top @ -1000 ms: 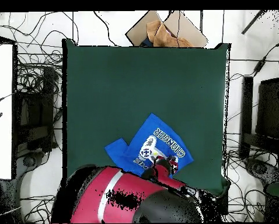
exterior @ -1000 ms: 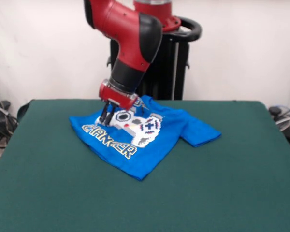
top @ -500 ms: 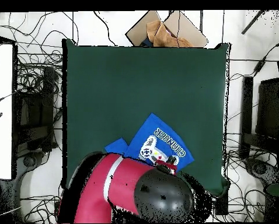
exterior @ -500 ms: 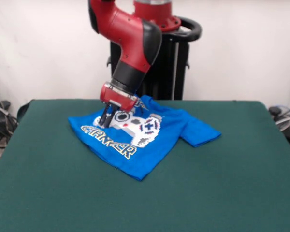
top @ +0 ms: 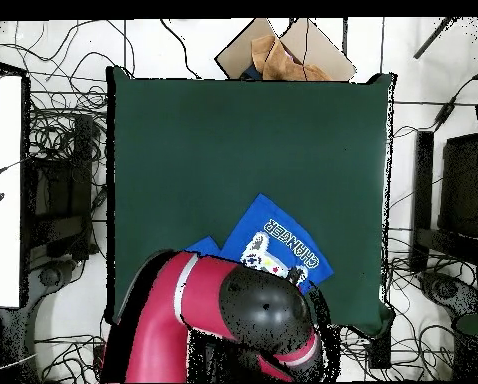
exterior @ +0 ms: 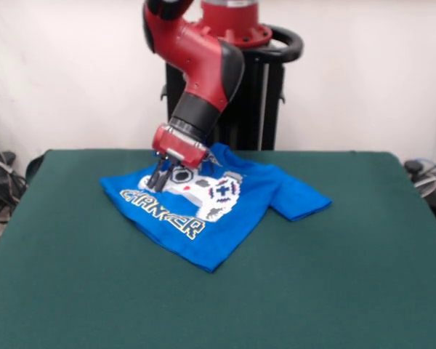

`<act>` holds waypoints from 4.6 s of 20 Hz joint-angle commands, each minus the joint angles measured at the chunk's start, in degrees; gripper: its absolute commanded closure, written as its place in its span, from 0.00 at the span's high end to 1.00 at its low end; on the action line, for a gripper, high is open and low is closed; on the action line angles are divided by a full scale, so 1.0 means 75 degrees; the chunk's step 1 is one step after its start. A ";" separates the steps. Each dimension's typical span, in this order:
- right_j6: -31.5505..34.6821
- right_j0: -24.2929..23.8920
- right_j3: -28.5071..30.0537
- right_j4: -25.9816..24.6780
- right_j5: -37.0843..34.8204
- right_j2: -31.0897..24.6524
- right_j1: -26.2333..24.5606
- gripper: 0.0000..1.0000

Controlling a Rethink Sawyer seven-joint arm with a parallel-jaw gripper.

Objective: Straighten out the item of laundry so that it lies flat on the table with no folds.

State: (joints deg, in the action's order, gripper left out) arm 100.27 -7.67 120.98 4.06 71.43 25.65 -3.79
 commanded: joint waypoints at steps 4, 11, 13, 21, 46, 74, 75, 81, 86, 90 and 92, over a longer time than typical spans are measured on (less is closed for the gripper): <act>0.0416 -0.0054 -0.2169 0.2693 0.0491 -0.0566 -0.1657 0.00; 0.0108 -0.0462 -0.3113 0.1803 0.0340 -0.0322 -0.1898 0.00; 0.0051 -0.0571 -0.3342 0.1365 0.0083 -0.0245 -0.1875 0.00; -0.0204 -0.0856 -0.4111 0.0347 -0.0561 0.0022 -0.1902 0.00; -0.0099 -0.1085 -0.4960 -0.1130 -0.3123 -0.0219 -0.0814 0.00; 0.0669 -0.1766 -0.5121 -0.4507 -0.7100 -0.1554 0.1302 0.00; 0.0688 -0.1773 -0.5094 -0.4492 -0.7161 -0.1589 0.1344 0.00; 0.0896 -0.1719 -0.4934 -0.4185 -0.7082 -0.1574 0.1361 0.00; 0.0925 -0.1448 -0.4739 -0.3734 -0.7081 -0.1315 0.1359 0.00; 0.0924 -0.1401 -0.4750 -0.3585 -0.7075 -0.1262 0.1224 0.00; 0.0933 -0.1106 -0.4626 -0.2916 -0.6161 -0.0787 0.0920 0.00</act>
State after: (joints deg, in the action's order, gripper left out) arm 100.27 -16.40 104.88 -33.53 31.44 24.36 11.77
